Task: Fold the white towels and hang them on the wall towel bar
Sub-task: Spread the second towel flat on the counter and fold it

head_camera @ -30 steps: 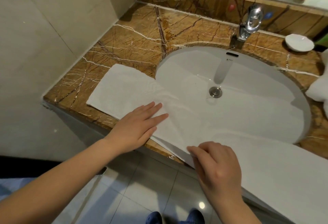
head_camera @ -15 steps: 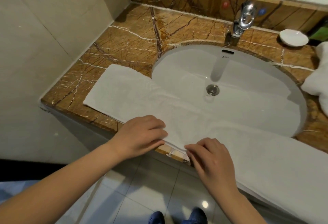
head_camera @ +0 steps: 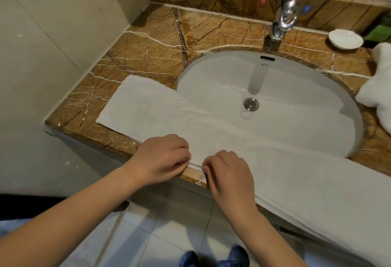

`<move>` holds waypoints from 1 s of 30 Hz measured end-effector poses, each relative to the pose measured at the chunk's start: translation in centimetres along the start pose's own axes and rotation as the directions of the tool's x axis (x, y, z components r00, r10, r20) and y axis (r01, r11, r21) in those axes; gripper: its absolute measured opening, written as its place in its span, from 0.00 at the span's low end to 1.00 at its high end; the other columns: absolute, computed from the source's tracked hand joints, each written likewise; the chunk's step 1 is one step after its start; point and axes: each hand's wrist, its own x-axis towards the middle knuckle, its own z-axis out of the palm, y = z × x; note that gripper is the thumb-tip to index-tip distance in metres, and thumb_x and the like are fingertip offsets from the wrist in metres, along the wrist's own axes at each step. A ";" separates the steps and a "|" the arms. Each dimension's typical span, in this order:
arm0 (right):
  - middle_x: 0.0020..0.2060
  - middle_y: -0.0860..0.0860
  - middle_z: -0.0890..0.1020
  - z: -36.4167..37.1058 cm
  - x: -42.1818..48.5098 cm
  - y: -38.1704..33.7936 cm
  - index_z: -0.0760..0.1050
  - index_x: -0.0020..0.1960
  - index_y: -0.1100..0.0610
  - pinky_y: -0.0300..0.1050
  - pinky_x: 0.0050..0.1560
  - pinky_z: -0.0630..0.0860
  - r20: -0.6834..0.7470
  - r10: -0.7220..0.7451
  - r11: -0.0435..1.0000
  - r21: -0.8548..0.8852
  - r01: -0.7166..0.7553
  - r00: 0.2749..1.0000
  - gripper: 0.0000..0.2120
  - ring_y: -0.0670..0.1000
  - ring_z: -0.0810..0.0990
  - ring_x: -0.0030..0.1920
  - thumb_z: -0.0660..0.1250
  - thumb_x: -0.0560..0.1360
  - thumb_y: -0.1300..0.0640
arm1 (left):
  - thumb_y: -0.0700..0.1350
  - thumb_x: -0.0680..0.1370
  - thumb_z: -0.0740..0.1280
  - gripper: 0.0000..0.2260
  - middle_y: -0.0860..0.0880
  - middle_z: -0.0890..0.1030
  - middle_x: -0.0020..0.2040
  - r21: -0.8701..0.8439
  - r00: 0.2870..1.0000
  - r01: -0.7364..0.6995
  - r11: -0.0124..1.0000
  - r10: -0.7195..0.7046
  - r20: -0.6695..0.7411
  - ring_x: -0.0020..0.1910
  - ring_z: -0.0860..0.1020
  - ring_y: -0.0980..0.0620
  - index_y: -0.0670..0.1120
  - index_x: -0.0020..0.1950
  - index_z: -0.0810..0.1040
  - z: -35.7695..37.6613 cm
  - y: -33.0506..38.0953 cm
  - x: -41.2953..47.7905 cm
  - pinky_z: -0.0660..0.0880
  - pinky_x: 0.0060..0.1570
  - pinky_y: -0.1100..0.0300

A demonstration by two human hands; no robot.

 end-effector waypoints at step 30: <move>0.40 0.53 0.78 -6.2 -10.4 7.8 0.78 0.46 0.57 0.48 0.34 0.71 -0.117 0.125 0.981 -0.136 -0.141 0.985 0.07 0.55 0.76 0.39 0.64 0.71 0.58 | 0.46 0.71 0.64 0.05 0.49 0.78 0.39 -0.071 0.963 -0.264 0.962 0.268 0.039 0.35 0.74 0.48 0.46 0.40 0.77 3.3 10.1 7.1 0.70 0.26 0.55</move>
